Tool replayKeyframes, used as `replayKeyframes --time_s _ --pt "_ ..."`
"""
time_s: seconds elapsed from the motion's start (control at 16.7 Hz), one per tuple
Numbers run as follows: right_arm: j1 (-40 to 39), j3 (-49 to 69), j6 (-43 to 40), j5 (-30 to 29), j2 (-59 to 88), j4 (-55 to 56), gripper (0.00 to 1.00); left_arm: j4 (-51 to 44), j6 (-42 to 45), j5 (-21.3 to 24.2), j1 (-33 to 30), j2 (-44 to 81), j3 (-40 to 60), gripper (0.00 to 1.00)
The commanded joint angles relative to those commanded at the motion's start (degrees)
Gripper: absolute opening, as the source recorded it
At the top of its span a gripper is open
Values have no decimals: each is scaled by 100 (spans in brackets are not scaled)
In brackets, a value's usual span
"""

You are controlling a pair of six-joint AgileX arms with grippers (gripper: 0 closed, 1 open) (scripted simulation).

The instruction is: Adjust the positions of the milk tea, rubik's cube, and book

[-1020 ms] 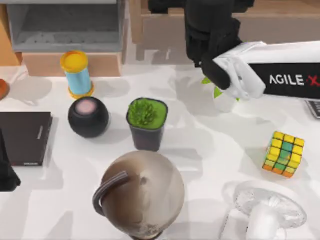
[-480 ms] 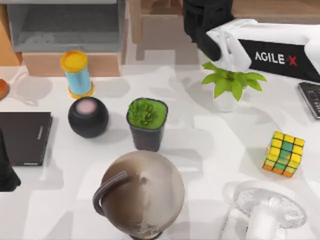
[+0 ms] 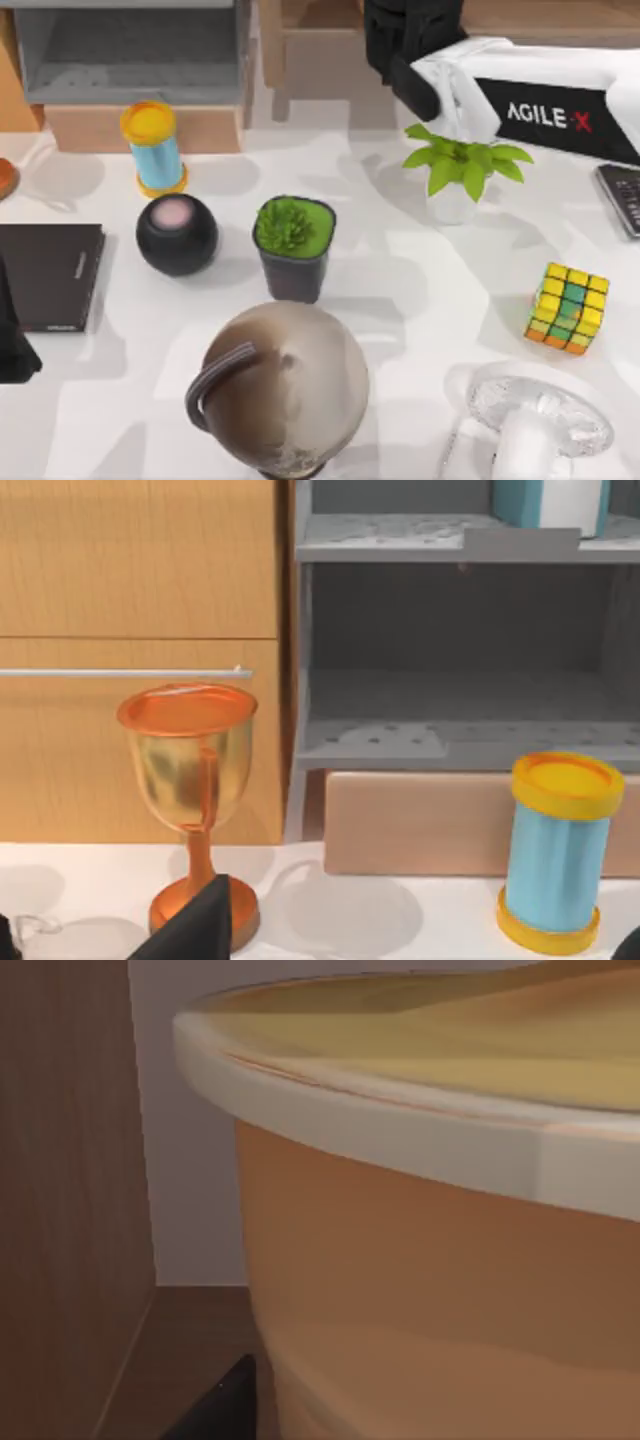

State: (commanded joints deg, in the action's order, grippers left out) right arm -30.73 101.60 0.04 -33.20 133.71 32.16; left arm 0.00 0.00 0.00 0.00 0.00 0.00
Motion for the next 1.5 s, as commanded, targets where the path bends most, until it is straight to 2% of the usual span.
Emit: replayKeyframes --time_s 0.6,1.2,1.5 --pt "0 0 0 0 0 0 2 0 0 0 0 0 0 100" --pt "0 -13 23 -14 -27 15 0 0 0 0 0 0 0 100" --pt "110 -700 210 -400 -779 680 0 0 0 0 0 0 0 100"
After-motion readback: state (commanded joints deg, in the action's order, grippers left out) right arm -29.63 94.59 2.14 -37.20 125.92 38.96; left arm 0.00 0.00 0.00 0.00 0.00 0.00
